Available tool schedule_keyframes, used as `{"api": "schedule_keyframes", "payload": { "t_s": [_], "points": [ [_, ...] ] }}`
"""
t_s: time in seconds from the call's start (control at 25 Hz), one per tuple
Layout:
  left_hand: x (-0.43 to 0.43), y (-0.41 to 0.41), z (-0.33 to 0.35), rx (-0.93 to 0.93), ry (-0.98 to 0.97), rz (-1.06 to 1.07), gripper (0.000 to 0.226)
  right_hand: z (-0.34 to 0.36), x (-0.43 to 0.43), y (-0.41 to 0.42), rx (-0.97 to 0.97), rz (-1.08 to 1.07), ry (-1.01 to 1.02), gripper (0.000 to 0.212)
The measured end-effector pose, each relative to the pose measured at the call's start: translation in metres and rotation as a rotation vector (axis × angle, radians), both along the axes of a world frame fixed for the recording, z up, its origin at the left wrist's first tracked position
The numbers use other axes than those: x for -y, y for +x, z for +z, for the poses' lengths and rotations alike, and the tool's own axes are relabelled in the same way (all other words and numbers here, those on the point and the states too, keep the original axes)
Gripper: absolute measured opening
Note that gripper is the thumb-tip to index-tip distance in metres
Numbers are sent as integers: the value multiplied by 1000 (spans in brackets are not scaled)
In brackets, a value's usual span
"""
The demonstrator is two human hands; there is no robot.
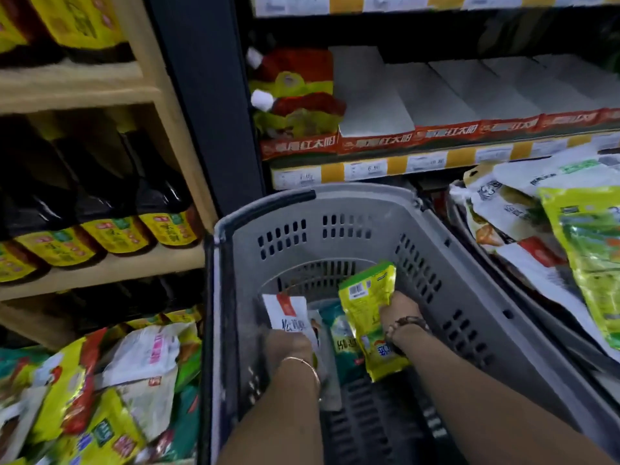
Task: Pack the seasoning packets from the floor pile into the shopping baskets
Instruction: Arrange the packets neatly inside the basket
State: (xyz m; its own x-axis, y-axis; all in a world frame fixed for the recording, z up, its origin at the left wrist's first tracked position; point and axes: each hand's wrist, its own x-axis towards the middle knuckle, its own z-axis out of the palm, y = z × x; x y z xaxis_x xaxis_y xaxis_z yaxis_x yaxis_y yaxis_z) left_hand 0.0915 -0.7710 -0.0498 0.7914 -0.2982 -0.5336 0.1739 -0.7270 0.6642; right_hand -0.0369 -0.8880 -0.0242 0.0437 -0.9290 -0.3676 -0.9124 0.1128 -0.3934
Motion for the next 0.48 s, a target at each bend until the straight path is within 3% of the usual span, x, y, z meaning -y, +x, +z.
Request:
{"api": "schedule_keyframes", "payload": {
  "t_s": [0.16,0.24,0.32,0.36,0.48],
  "points": [
    [12,2,-58,-59,96,-141,31,-43,20,19,-94,170,36,32],
    [9,-8,-97,-253,144,-196,34,-71,17,16,-225,284,127,31],
    [0,-21,-125,-308,239,-240,36,-91,4,0,-303,297,226,29],
    [-6,-28,-129,-308,259,-248,36,-98,-4,-8,-298,247,261,27],
    [-12,-38,-123,-17,273,-262,39,-120,-20,-23,-135,64,173,30]
  ]
}}
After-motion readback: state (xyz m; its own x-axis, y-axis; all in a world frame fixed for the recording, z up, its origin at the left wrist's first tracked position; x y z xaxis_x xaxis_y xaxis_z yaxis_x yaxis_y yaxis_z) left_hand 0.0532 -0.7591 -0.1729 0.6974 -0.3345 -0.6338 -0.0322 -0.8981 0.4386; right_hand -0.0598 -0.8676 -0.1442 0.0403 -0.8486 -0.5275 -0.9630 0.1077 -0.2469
